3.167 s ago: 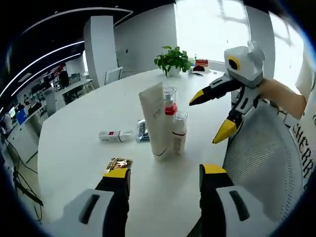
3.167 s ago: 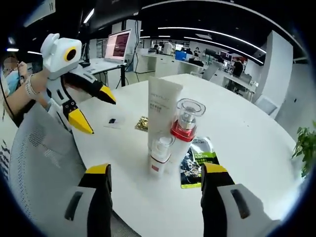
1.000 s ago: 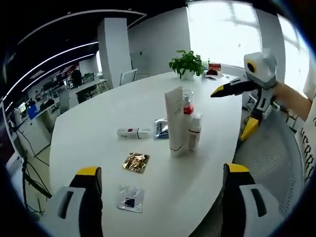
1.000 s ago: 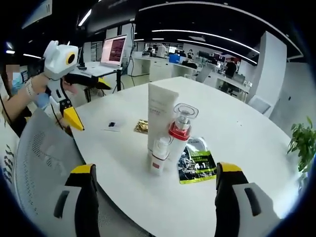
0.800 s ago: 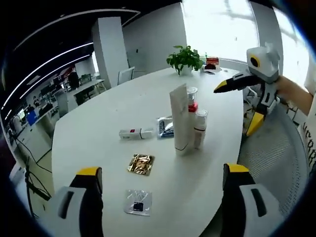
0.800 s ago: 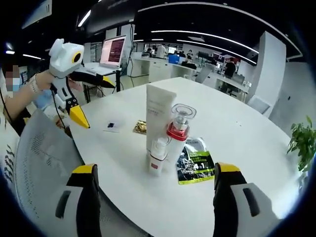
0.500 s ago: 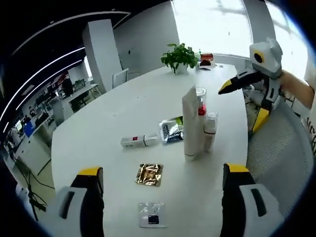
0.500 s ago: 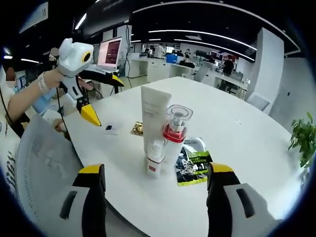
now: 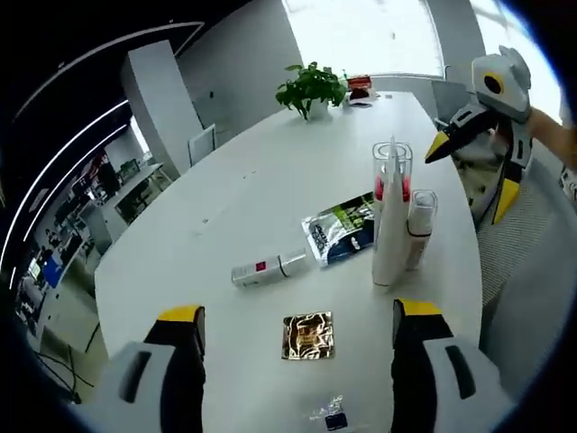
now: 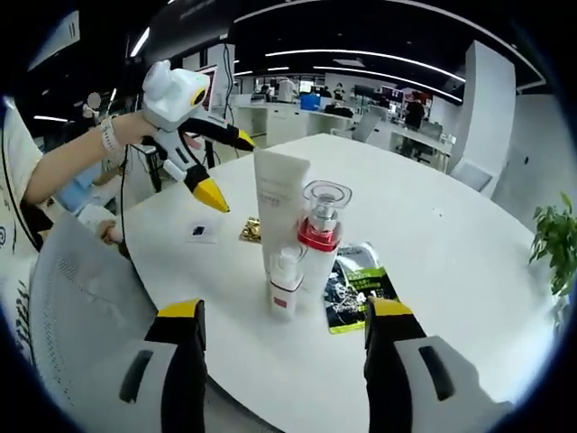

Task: Arrange the skincare products in the storage area until every visible bottle or jar stands upright without overlapping.

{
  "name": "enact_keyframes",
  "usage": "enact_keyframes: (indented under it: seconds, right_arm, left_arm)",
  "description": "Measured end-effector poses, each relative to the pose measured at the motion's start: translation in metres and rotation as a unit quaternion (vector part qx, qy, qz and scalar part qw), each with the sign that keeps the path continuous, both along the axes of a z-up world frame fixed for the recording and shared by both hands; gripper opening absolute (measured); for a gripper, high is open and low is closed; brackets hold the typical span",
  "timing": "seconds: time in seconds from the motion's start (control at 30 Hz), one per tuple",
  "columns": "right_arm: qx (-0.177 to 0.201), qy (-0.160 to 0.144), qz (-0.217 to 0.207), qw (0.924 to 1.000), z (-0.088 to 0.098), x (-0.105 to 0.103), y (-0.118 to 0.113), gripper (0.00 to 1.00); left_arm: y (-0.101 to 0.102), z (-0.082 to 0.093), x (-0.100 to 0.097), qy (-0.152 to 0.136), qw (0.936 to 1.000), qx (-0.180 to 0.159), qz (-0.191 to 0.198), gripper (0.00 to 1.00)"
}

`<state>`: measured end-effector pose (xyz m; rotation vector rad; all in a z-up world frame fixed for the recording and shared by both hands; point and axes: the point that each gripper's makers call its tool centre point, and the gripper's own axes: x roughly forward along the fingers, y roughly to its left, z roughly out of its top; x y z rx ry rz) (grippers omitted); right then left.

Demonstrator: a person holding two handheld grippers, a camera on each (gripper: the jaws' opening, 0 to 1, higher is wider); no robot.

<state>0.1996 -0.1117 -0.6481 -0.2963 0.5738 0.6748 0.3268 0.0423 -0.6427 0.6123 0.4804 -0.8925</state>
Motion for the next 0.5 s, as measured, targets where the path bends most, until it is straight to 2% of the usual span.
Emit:
enact_keyframes:
  seconds: [0.1,0.2,0.27,0.5]
  right_arm:
    - [0.0,0.003,-0.004,1.0,-0.001,0.0,-0.001,0.72]
    - [0.0,0.005,-0.007,1.0,-0.002,-0.001,-0.001,0.71]
    - [-0.001,0.006,-0.007,1.0,-0.002,-0.001,-0.001,0.71]
    - [0.002,0.013,-0.013,0.9998,-0.005,-0.001,0.001,0.71]
  left_arm:
    - [-0.002,-0.001,0.008,-0.011,0.9997,0.015,-0.013,0.79]
    - [-0.007,-0.002,0.018,-0.028,0.9979,0.035,-0.047,0.76]
    - [-0.008,-0.005,0.022,-0.027,0.996,0.061,-0.061,0.72]
    - [-0.024,-0.009,0.033,-0.032,0.9913,0.074,-0.104,0.61]
